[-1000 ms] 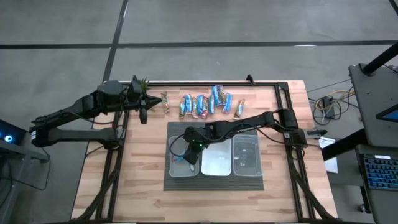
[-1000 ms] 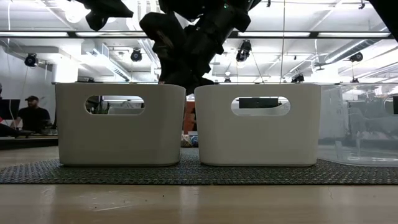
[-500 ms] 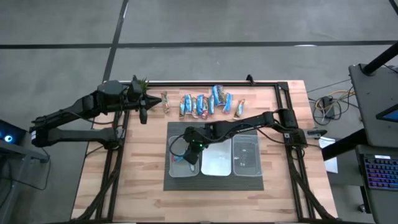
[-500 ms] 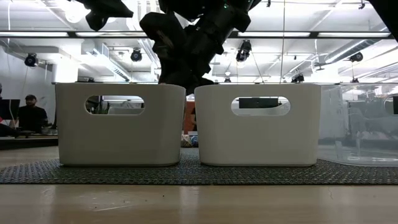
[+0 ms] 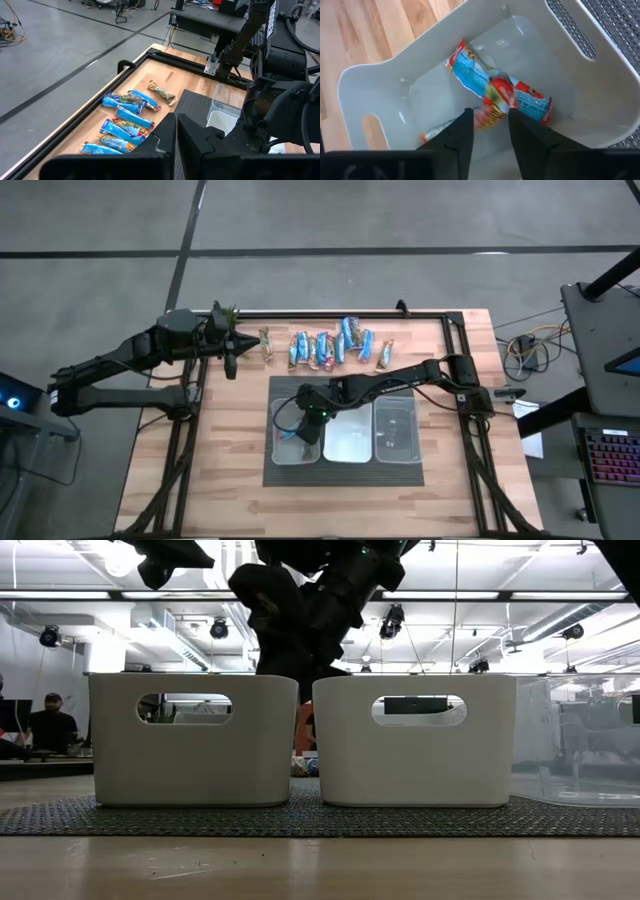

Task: Pick and place Granola Bars by type
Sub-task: Put the red granola bar into the gray bin

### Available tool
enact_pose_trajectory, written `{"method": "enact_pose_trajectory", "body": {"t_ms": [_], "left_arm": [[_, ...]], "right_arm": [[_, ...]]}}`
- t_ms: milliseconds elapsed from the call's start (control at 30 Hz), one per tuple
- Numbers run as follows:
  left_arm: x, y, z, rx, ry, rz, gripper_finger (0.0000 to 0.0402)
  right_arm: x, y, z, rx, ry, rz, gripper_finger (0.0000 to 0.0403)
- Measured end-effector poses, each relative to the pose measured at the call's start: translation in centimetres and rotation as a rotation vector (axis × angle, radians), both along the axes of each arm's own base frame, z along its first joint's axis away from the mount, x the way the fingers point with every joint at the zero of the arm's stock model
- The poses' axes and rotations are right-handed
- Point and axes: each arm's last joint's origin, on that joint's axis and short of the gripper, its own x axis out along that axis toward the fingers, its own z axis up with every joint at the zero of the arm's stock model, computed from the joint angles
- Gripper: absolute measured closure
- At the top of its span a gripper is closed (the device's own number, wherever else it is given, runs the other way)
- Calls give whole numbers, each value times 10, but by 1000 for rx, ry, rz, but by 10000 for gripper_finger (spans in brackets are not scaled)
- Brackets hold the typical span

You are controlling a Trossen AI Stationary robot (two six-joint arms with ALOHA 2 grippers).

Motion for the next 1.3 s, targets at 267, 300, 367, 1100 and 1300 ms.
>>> {"method": "enact_pose_trajectory", "body": {"t_ms": [267,300,367,1100,1300], "left_arm": [[0,0,0,0,0,0,401],[0,0,0,0,0,0,401],[0,0,0,0,0,0,401],[-1,0,0,3,-2,-1,401],[-1,0,1,4,-4,-1,401]], "right_arm": [[0,0,1,-1,-6,-2,249],[0,0,2,-1,-7,-2,248],[-1,0,5,-2,-9,-3,249],[-32,-5,88,-74,-165,88,394],[-54,-14,122,-111,-255,107,394]]}}
